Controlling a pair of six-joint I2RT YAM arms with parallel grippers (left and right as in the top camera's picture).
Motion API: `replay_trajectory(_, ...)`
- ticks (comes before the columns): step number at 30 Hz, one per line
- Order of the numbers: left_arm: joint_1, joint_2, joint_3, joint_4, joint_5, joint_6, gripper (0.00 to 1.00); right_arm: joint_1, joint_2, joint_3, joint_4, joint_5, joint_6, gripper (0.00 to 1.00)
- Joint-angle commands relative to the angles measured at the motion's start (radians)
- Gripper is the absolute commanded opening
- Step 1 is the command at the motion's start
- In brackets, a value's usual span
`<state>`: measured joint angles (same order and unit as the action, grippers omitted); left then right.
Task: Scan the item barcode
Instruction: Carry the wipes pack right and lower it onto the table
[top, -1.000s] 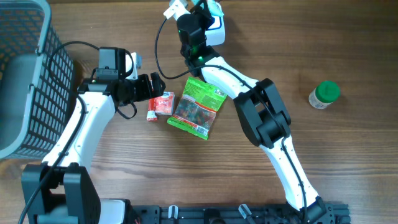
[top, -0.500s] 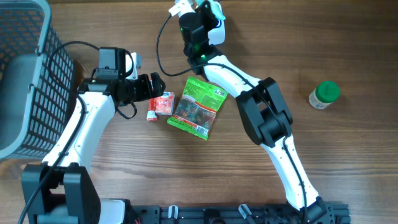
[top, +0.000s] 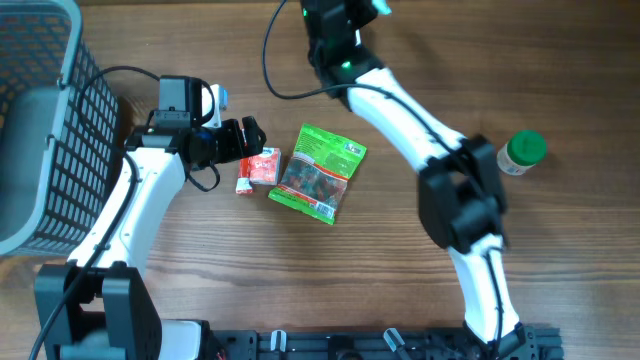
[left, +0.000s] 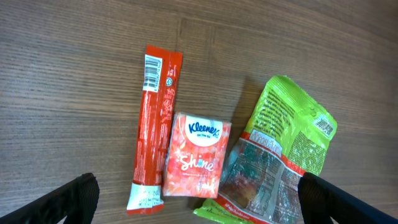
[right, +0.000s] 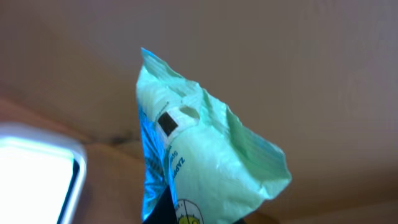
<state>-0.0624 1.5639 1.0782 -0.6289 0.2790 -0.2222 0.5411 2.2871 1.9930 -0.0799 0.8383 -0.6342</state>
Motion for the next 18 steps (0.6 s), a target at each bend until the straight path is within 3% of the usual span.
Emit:
replay_trajectory(1, 0.008, -0.011, 0.014, 0.003, 0.009, 0.002, 1.0, -0.039, -0.105, 0.008, -0.32, -0.176, 0.283, 0.04)
replay_trajectory(4, 0.008, -0.011, 0.014, 0.003, 0.009, 0.002, 1.0, -0.088, -0.12, 0.008, -0.64, -0.435, 0.47, 0.04)
replay_trajectory(8, 0.008, -0.011, 0.014, 0.003, 0.009, 0.002, 1.0, -0.184, -0.115, -0.015, -0.958, -0.782, 0.571, 0.04)
replay_trajectory(14, 0.008, -0.011, 0.014, 0.003, 0.009, 0.002, 1.0, -0.315, -0.115, -0.15, -1.154, -0.885, 0.609, 0.04)
replay_trajectory(18, 0.008, -0.011, 0.014, 0.003, 0.009, 0.002, 1.0, -0.388, -0.115, -0.242, -1.154, -0.883, 0.608, 0.04)
